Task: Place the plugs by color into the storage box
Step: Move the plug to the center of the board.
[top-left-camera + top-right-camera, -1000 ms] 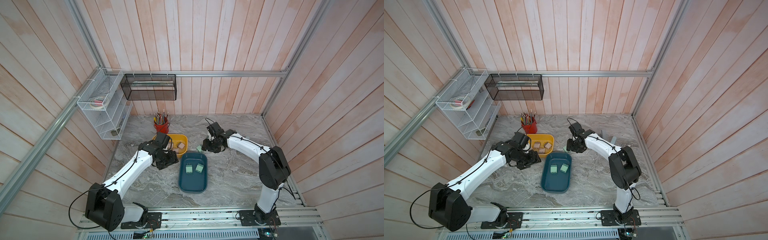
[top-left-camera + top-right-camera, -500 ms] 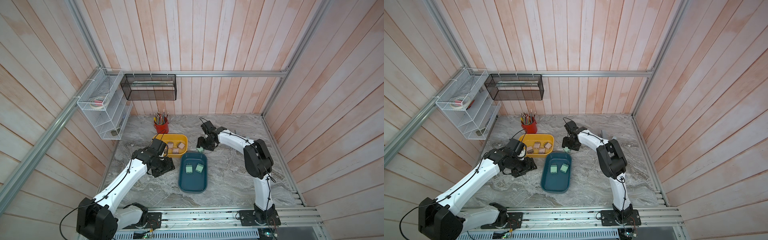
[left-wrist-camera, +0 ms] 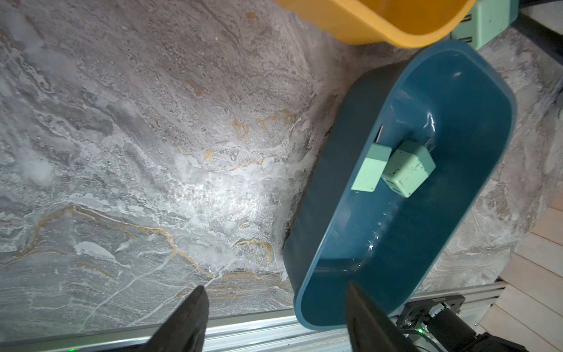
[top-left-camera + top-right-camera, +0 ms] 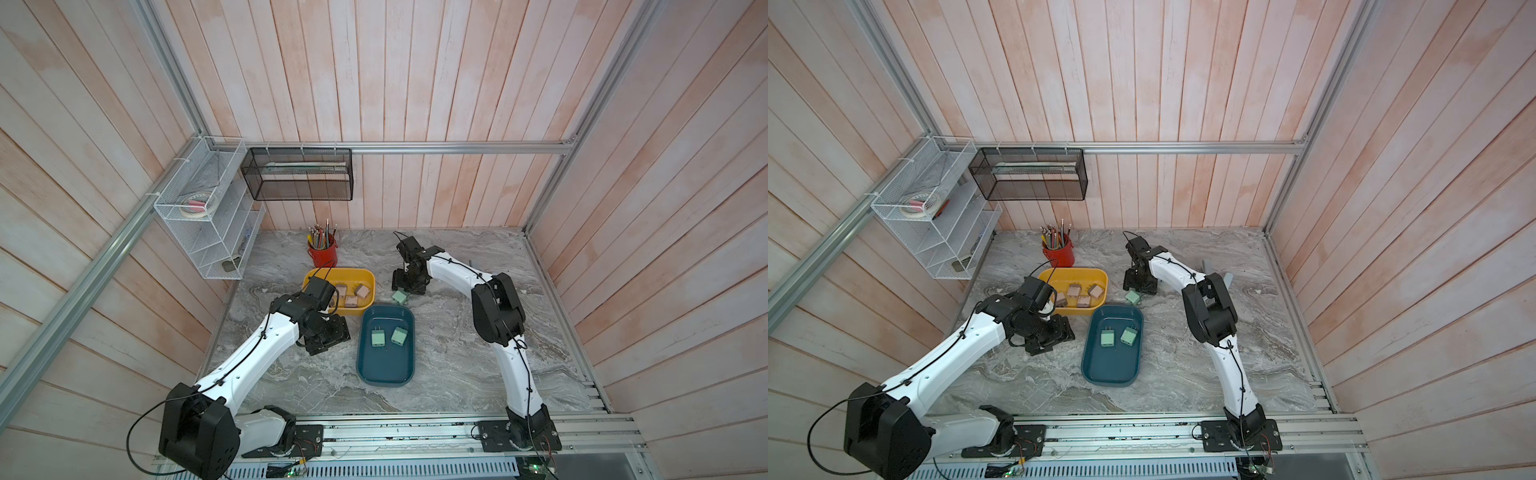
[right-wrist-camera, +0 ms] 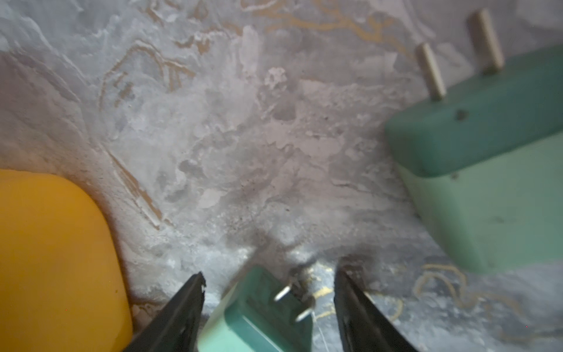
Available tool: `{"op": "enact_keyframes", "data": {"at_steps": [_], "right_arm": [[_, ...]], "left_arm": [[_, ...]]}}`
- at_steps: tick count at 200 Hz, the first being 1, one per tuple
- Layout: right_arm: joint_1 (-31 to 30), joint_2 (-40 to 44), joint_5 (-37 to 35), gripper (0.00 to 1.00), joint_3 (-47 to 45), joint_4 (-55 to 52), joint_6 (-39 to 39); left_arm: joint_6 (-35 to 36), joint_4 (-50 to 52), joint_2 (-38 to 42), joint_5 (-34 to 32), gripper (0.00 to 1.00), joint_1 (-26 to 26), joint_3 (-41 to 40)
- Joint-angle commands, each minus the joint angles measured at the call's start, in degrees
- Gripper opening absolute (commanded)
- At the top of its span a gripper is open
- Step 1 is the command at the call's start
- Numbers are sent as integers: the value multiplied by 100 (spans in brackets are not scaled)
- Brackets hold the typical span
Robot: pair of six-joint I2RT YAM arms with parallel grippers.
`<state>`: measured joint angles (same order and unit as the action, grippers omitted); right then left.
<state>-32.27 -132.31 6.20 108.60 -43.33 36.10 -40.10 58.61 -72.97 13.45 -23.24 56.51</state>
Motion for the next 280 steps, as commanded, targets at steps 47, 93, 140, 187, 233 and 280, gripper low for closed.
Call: {"op": "enact_keyframes", "data": {"at_steps": [47, 93, 140, 187, 233, 280], "right_arm": [[421, 562, -198, 70, -970, 0, -278], [329, 891, 184, 70, -1146, 337, -39], [91, 482, 110, 70, -84, -37, -306], [-9, 29, 486, 65, 480, 29, -479], [-231, -23, 1080, 54, 440, 432, -613], [-294, 135, 1282, 50, -49, 549, -537]], "left_arm": [[51, -356, -411, 146, 73, 14, 322], [96, -504, -749, 283, 73, 13, 477], [125, -517, -870, 270, 73, 13, 629], [90, -487, -739, 234, 73, 13, 469], [11, -556, -656, 270, 73, 13, 308], [-16, -614, -679, 299, 73, 12, 289]]}}
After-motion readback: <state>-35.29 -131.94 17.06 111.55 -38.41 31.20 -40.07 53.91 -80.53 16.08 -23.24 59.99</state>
